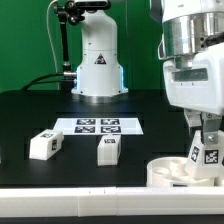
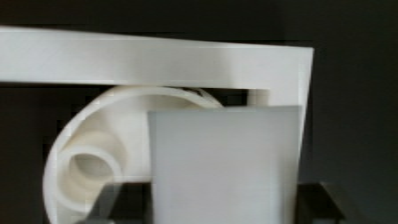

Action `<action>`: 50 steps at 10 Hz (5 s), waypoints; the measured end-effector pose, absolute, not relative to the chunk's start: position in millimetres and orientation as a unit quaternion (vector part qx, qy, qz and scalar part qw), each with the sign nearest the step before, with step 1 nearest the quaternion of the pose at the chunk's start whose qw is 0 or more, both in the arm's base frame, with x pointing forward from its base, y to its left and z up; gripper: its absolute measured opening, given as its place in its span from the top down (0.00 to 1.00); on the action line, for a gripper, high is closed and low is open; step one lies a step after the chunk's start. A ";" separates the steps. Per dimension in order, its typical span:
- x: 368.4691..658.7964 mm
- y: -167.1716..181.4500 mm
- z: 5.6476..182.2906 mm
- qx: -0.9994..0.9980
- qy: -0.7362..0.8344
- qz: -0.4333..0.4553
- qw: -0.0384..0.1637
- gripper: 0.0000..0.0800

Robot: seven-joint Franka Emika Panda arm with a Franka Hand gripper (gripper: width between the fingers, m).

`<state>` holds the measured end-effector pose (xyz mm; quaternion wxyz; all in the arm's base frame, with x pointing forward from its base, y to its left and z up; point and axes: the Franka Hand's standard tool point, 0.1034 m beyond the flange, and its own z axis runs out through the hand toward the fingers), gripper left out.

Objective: Assemble stool

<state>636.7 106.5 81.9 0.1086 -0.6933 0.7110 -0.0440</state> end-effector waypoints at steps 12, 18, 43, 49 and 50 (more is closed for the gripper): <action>627.6 112.7 78.8 -0.335 0.922 -0.001 0.195 0.58; 626.2 111.3 78.4 -0.336 0.921 0.000 0.198 0.31; 635.3 17.5 82.8 -0.769 0.628 0.000 0.116 0.19; 631.9 -12.6 76.7 -0.908 0.412 -0.019 0.071 0.19; 631.9 -13.6 76.7 -0.921 0.383 -0.021 0.070 0.19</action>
Offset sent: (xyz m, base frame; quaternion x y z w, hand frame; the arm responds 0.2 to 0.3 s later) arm -0.0127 -0.0043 -0.0020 0.0327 -0.0126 0.2705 0.9621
